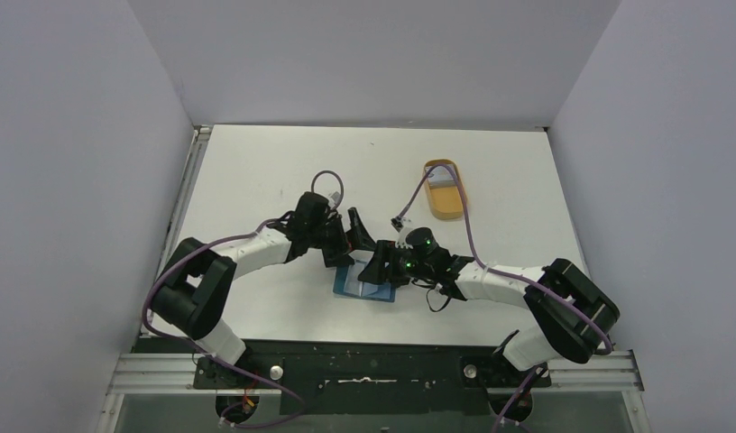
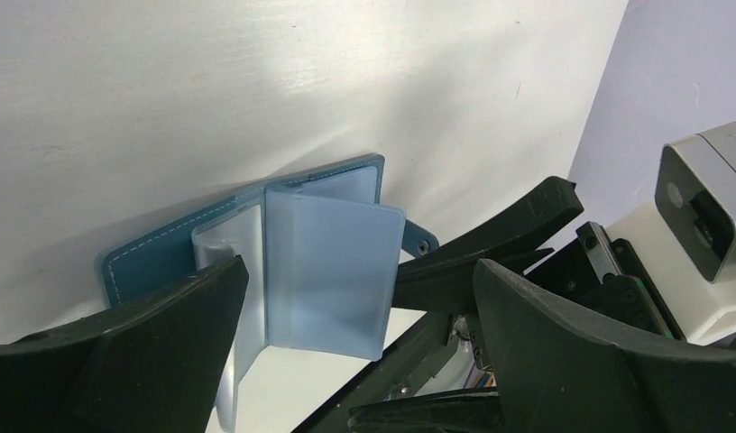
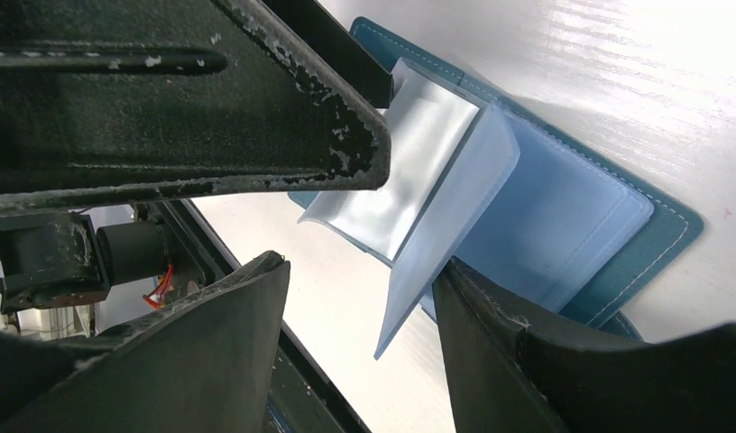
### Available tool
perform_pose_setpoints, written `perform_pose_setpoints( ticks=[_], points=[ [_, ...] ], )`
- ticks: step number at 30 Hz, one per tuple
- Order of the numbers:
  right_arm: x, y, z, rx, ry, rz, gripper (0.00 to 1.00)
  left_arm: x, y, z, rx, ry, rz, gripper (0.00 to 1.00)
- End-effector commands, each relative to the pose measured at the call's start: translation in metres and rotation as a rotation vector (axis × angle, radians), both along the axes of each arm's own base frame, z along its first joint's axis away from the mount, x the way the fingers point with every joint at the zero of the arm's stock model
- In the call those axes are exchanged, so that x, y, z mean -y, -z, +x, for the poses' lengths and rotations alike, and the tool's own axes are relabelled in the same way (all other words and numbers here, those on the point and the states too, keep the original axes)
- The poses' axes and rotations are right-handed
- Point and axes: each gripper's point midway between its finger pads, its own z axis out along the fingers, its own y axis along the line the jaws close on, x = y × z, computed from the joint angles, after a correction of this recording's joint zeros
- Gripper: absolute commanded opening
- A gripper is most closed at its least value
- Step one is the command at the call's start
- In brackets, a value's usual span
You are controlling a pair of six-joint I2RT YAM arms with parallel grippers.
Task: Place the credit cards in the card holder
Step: Open the card holder at the center of the board.
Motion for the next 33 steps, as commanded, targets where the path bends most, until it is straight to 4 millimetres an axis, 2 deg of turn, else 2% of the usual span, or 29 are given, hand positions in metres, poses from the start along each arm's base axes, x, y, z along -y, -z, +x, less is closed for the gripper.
perform_pose_setpoints(
  ticks=[1, 19, 33],
  points=[
    [-0.014, -0.027, 0.015, 0.093, 0.009, 0.072, 0.60, 0.004, -0.008, 0.002, 0.021, 0.056, 0.003, 0.97],
    [-0.028, -0.030, 0.017, 0.105, -0.009, 0.099, 0.60, 0.016, 0.006, -0.001, -0.021, 0.113, -0.013, 0.95],
    [-0.025, -0.029, 0.014, 0.103, -0.014, 0.093, 0.59, 0.008, 0.027, -0.004, -0.061, 0.114, 0.055, 0.64]
  ],
)
